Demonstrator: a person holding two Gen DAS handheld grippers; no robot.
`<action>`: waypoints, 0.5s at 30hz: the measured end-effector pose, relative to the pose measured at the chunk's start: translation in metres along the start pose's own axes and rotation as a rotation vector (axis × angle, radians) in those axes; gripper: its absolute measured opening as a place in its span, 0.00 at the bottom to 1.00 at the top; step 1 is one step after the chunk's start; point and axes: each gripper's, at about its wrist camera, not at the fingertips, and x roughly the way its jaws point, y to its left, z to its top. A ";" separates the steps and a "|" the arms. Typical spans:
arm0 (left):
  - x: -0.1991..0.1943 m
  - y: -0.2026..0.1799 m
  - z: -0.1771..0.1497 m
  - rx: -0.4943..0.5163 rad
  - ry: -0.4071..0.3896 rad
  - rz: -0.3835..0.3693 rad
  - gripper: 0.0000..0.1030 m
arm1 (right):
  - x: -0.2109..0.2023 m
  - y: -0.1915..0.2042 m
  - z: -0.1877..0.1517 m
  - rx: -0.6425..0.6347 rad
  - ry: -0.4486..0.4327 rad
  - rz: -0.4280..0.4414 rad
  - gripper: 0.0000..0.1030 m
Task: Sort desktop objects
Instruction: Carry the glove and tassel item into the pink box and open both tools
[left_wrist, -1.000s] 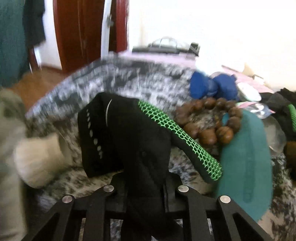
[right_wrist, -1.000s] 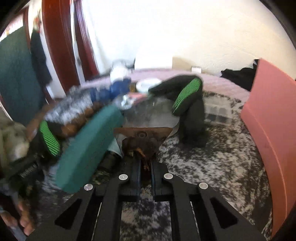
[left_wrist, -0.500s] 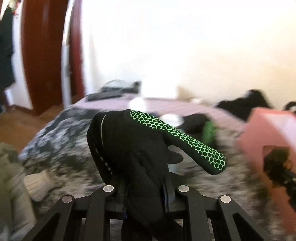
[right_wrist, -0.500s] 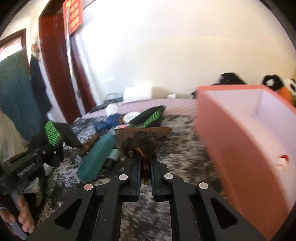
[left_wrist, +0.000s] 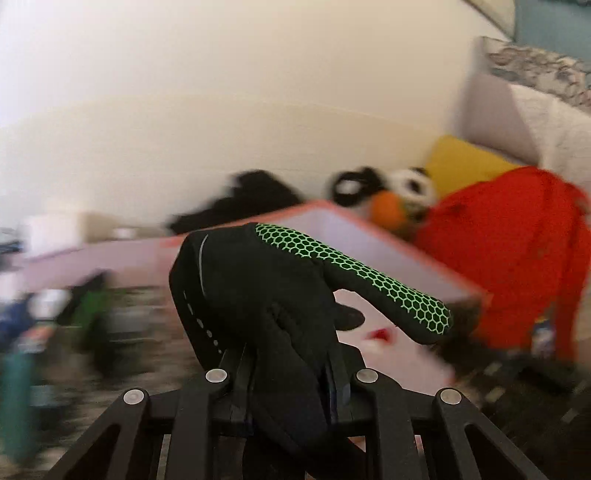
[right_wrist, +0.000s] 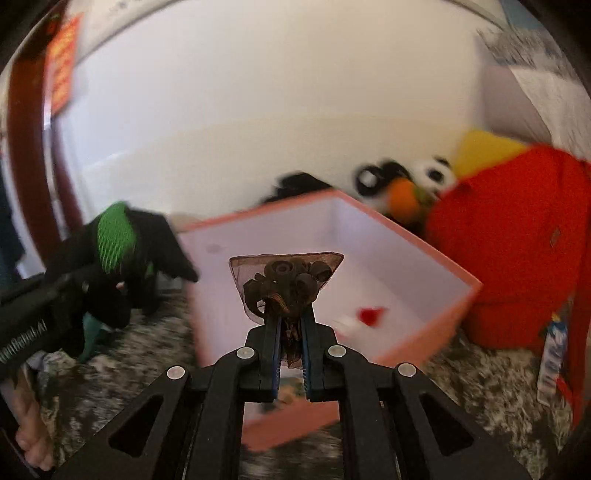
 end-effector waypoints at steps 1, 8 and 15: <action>0.012 -0.009 0.003 -0.005 0.001 -0.028 0.25 | 0.004 -0.014 -0.001 0.024 0.015 -0.007 0.09; 0.039 -0.040 -0.014 0.119 -0.071 0.105 0.73 | 0.011 -0.042 -0.007 0.033 -0.057 -0.142 0.88; 0.000 -0.024 -0.015 0.137 -0.144 0.187 0.87 | -0.024 -0.023 -0.018 -0.039 -0.195 -0.212 0.99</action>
